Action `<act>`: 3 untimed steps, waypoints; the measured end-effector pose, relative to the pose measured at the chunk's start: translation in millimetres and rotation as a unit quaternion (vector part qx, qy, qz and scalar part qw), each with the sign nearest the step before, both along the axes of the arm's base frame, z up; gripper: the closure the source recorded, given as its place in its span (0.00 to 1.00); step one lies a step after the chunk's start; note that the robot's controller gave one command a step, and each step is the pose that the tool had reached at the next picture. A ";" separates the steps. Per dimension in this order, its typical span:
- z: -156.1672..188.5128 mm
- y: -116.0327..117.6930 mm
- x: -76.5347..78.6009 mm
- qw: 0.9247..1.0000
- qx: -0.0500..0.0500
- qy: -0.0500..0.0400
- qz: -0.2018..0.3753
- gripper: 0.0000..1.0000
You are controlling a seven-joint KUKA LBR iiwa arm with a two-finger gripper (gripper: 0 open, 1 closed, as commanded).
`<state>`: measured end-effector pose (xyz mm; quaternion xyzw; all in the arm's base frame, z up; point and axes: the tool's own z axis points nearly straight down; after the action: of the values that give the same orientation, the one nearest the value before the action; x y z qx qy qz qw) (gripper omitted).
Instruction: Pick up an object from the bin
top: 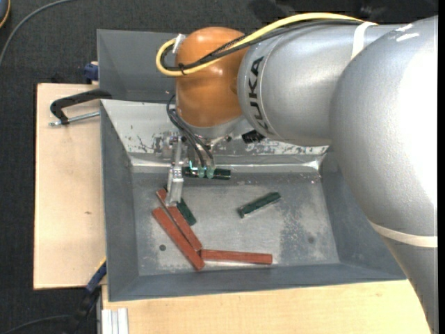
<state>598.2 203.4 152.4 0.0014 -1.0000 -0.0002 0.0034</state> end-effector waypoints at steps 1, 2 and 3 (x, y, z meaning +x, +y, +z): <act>-84.0 -19.2 -73.8 1.000 0.000 -0.003 -0.027 0.00; -51.4 -21.8 -105.2 0.991 0.000 -0.003 -0.131 0.00; -41.0 -23.4 -102.1 0.985 0.001 -0.005 -0.172 0.00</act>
Offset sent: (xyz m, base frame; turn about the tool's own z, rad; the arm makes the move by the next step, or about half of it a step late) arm -0.0724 -0.0198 -0.0824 0.0552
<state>496.1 180.0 111.4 -0.1706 -0.9853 -0.0017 -0.0019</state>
